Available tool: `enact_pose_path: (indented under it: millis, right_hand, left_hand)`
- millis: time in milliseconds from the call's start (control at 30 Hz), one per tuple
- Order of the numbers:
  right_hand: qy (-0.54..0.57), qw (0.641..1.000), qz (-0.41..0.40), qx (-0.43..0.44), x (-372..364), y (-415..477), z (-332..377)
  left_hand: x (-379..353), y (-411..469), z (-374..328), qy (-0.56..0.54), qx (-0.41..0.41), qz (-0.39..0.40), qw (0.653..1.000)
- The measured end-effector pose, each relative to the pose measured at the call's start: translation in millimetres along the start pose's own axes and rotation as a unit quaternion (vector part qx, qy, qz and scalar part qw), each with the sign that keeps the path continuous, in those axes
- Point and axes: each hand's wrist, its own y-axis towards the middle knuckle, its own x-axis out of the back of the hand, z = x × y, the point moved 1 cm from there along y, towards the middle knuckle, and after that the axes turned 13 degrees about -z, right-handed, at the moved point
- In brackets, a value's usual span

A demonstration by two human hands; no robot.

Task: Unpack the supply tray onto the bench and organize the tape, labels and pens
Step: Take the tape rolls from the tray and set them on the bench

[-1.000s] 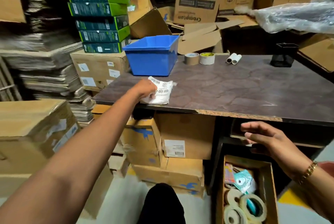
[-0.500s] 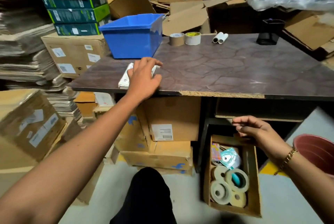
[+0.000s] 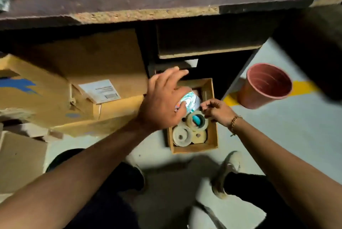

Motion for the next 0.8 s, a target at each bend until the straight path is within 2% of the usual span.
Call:
enact_pose_path:
  millis: [100,200,267,367,433,600,800]
  right_hand:
    - [-0.066,0.998,0.011,-0.008,-22,33,-52]
    - [-0.202,0.979,0.035,0.01,-42,56,-86]
    - [-0.301,0.951,0.048,0.044,-55,68,-100]
    - [-0.45,0.881,0.047,0.139,-73,85,-124]
    - [-0.499,0.845,0.047,0.187,-82,95,-138]
    - [-0.556,0.79,0.064,0.251,-97,122,-166]
    - [-0.582,0.776,0.067,0.234,-111,145,-180]
  left_hand:
    - [-80,-42,4,-0.009,0.022,0.121,0.992]
    - [-146,-77,12,0.014,0.067,0.22,0.973]
    - [-179,-96,19,0.037,0.095,0.274,0.956]
    - [-219,-122,24,0.056,0.126,0.33,0.934]
    - [-241,-137,20,0.052,0.146,0.363,0.919]
    - [-281,-166,1,0.056,0.21,0.41,0.886]
    - [-310,-184,-10,0.09,0.27,0.405,0.869]
